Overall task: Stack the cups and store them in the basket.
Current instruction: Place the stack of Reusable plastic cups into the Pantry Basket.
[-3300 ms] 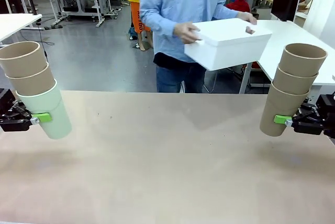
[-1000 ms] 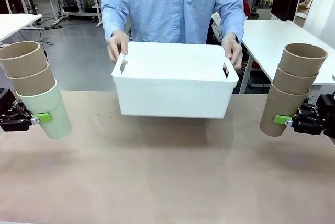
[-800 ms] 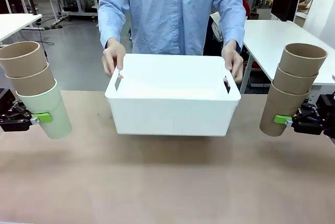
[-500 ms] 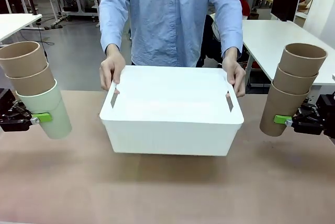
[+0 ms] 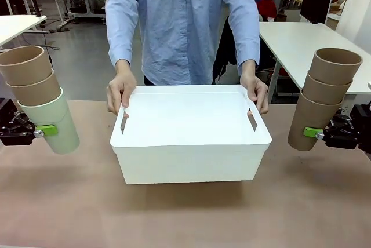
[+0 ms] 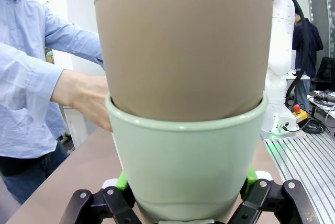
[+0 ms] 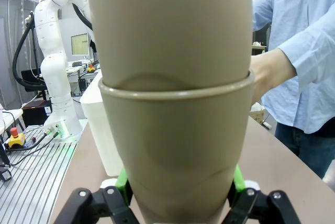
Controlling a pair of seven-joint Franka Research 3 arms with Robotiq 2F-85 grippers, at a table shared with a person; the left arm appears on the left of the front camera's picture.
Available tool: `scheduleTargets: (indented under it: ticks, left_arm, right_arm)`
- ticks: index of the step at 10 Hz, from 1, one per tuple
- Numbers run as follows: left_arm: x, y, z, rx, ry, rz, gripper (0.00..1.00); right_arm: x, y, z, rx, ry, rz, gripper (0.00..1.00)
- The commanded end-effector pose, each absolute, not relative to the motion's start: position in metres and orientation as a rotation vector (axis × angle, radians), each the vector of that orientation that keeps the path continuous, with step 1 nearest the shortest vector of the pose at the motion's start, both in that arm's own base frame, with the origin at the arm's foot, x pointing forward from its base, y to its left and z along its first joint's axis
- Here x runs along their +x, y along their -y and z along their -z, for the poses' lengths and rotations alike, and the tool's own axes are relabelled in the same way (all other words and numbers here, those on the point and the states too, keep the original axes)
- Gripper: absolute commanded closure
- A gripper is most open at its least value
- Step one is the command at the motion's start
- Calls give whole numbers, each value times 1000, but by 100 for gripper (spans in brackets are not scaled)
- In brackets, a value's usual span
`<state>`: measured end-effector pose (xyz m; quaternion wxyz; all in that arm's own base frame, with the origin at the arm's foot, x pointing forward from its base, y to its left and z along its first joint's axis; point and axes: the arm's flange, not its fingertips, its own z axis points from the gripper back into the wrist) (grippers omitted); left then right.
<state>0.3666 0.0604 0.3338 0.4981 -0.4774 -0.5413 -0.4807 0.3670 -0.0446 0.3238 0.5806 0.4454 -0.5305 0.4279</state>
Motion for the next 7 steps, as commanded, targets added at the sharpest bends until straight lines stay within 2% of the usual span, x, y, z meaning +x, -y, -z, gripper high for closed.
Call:
scheduleTargets:
  ticks: [1,7]
  left_arm:
    - [365,-60,-337,-1157,1323,1172,12]
    - [365,-60,-337,-1157,1323,1172,12]
  right_arm:
    - [366,46,-328,1034,1242,-1010,15]
    - [366,46,-328,1034,1242,-1010,15]
